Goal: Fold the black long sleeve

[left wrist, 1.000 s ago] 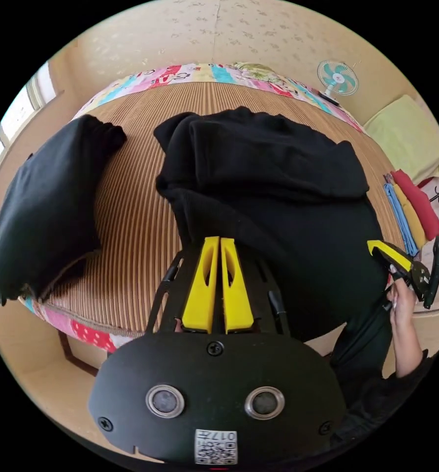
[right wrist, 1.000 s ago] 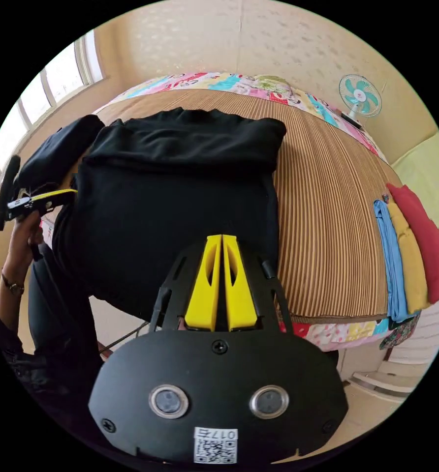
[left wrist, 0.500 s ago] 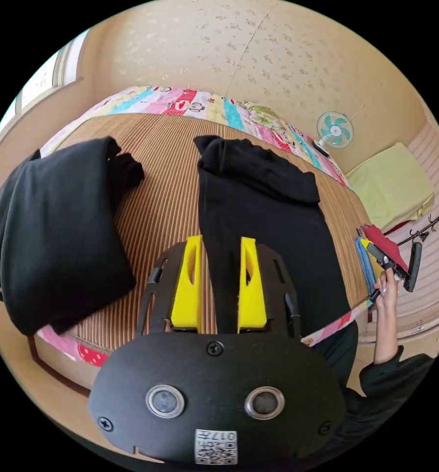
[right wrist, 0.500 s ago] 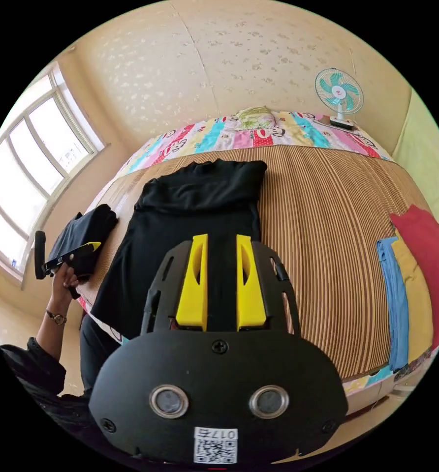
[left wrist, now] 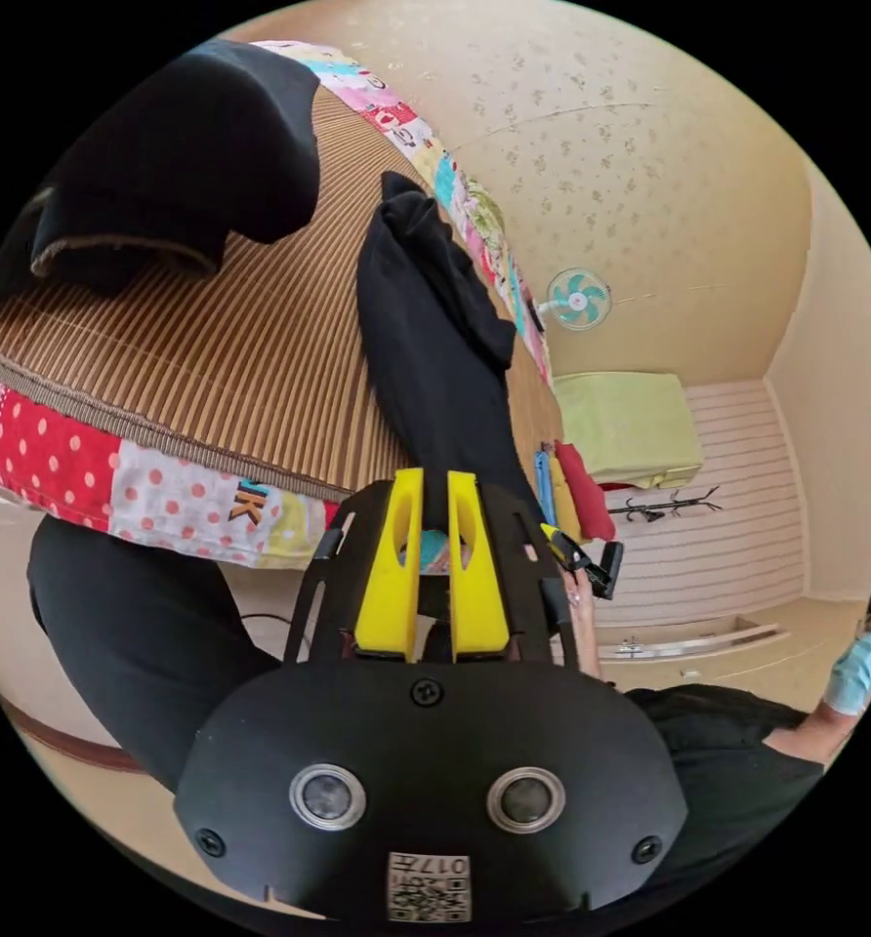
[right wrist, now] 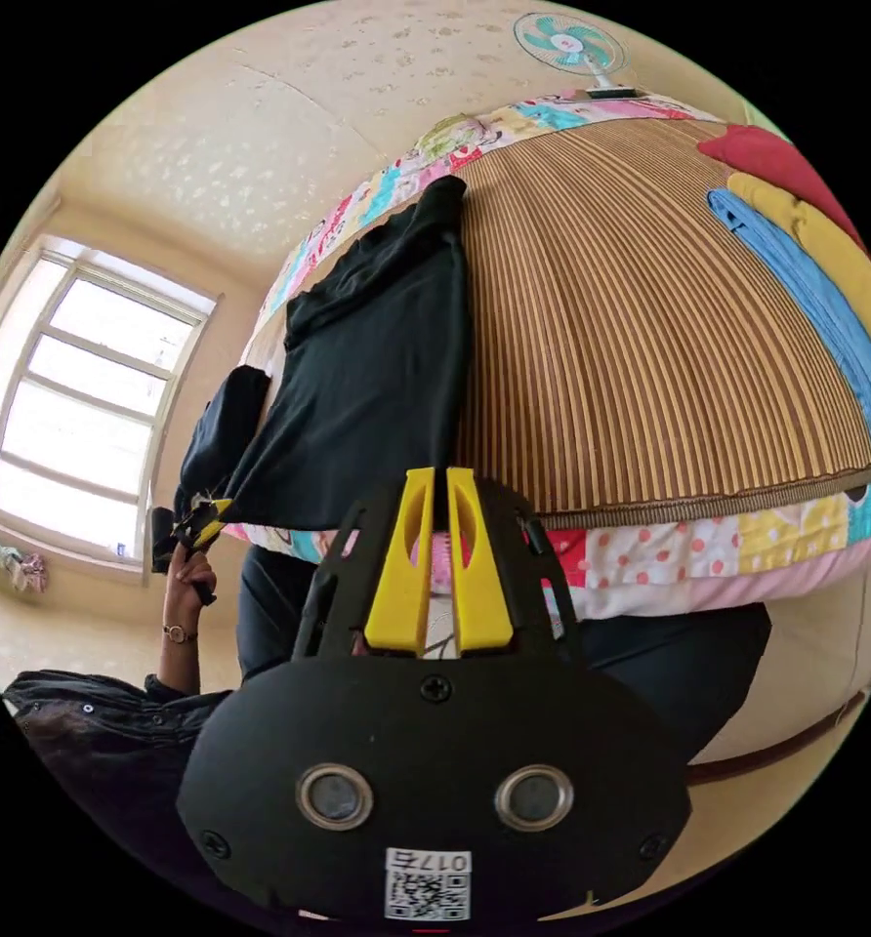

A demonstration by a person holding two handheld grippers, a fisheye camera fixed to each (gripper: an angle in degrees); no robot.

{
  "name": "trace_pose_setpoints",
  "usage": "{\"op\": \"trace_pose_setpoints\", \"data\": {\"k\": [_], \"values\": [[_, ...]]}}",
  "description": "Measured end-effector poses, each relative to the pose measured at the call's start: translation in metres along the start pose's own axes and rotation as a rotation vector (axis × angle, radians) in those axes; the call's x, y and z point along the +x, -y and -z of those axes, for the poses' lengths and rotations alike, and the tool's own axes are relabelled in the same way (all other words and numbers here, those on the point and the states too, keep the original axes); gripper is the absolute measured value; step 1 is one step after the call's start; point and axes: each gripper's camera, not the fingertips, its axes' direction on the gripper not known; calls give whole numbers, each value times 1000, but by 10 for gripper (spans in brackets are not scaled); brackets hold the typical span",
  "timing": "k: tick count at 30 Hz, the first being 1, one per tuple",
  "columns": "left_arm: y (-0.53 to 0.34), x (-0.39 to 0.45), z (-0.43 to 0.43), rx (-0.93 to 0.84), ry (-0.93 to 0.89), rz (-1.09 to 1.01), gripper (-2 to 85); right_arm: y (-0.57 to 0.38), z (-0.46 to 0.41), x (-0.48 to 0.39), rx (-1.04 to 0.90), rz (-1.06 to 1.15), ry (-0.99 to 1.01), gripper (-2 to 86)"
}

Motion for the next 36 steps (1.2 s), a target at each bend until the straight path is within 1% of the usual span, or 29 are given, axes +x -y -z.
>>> {"op": "trace_pose_setpoints", "data": {"k": [1, 2, 4, 5, 7, 8, 9, 11, 12, 13, 15, 16, 17, 18, 19, 20, 22, 24, 25, 26, 27, 28, 29, 31, 33, 36], "values": [[-3, 8, 21, -4, -71, -24, 48, -7, 29, 1, 52, 20, 129, 34], [-5, 13, 31, -8, -100, -40, 47, -15, 59, 1, 100, 27, 253, 32], [-17, 39, 72, 14, -205, -105, 45, -31, 104, -4, 198, 56, 406, 30], [-19, 45, 82, 34, -232, -115, 45, -38, 129, -11, 253, 82, 447, 30], [-12, 70, 109, 115, -326, -127, 43, -36, 159, -27, 314, 114, 459, 30], [-5, 77, 112, 131, -335, -131, 43, -24, 172, -42, 346, 145, 445, 30], [13, 90, 114, 162, -317, -138, 43, -15, 176, -52, 358, 165, 418, 31], [54, 104, 107, 196, -213, -135, 44, 39, 172, -92, 377, 238, 209, 33], [88, 105, 96, 222, -152, -86, 47, 56, 166, -99, 384, 245, 168, 34], [123, 102, 85, 261, -137, -62, 51, 91, 151, -111, 408, 257, 132, 37], [172, 97, 68, 307, -118, -96, 68, 143, 125, -123, 448, 274, 89, 43], [199, 90, 56, 294, -74, -84, 90, 175, 103, -126, 422, 244, 36, 52], [208, 85, 51, 283, -50, -65, 98, 197, 82, -125, 372, 153, -37, 62], [217, 79, 41, 268, -18, -55, 114, 202, 73, -124, 353, 110, -65, 67], [215, 75, 31, 258, 6, -85, 117, 204, 57, -125, 339, 83, -82, 74], [212, 74, 26, 247, 25, -101, 118, 196, 41, -127, 335, 111, -75, 75], [184, 58, 2, 205, 176, -118, 124, 176, 13, -128, 302, 171, -111, 71], [154, 36, -11, 197, 300, -72, 136, 154, -20, -120, 227, 206, -206, 66], [132, 17, -16, 208, 357, -14, 150, 139, -44, -110, 174, 219, -289, 59], [121, 7, -17, 219, 369, 17, 155, 125, -71, -96, 86, 228, -390, 49], [101, -12, -20, 235, 359, 73, 165, 118, -85, -88, 31, 230, -451, 42], [86, -31, -22, 240, 301, 141, 167, 103, -103, -76, -15, 264, -515, 33], [81, -41, -25, 241, 252, 174, 169, 87, -96, -74, 97, 285, -511, 26], [74, -76, -40, 236, 23, 284, 163, 83, -94, -75, 112, 235, -522, 20], [85, -90, -52, 265, -93, 309, 140, 86, -94, -80, 119, 199, -536, 16], [117, -94, -60, 287, -136, 395, 74, 90, -95, -78, 122, 170, -543, 12]]}}
